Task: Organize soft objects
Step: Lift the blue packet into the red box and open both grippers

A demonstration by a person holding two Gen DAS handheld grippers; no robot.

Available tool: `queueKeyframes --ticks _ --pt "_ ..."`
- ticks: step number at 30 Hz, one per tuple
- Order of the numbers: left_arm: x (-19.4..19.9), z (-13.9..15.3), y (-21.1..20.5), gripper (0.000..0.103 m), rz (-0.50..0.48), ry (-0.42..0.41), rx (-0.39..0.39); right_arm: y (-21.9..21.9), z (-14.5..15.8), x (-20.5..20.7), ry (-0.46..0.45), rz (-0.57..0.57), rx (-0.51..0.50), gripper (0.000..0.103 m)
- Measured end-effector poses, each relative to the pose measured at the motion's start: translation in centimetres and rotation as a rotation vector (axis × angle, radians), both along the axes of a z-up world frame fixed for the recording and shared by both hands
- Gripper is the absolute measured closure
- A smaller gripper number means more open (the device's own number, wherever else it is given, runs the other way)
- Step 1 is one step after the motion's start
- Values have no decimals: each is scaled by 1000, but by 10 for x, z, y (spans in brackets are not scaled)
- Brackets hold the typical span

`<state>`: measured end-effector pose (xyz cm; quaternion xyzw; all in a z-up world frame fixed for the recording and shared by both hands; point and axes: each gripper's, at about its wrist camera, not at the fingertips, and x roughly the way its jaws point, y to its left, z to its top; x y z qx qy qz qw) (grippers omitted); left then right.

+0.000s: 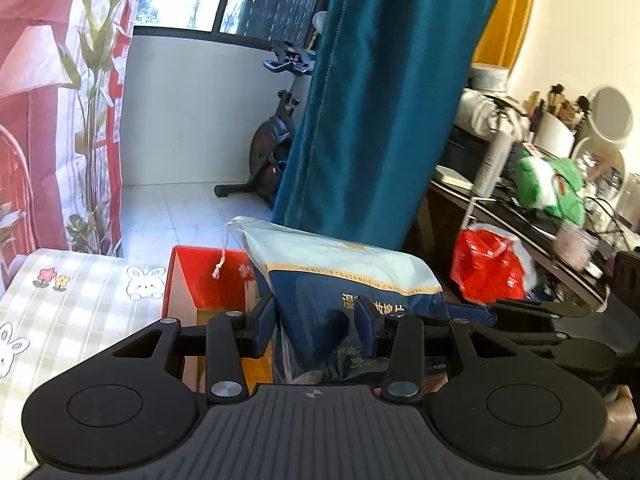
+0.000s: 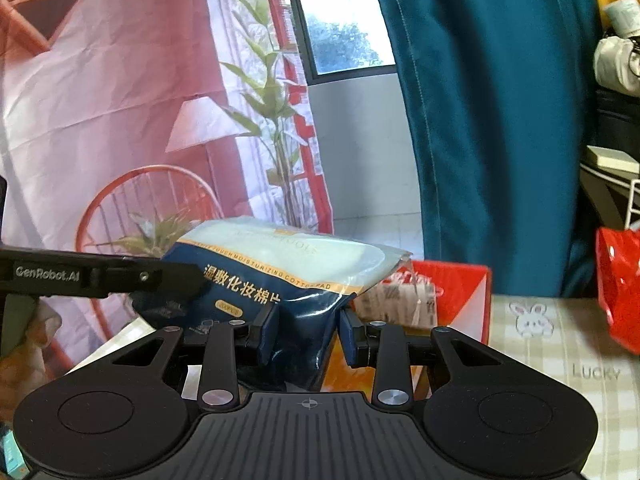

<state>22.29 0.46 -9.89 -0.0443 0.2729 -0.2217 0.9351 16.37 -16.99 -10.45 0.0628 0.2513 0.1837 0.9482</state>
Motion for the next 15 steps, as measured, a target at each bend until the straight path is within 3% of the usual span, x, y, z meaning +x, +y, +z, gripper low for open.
queueKeyframes --ticks 7,15 --pt "56 -34 -14 58 21 101 43 -4 -20 58 55 -29 -39 72" --pt "77 -76 -20 58 5 208 108 -4 -72 86 182 -52 -81 73"
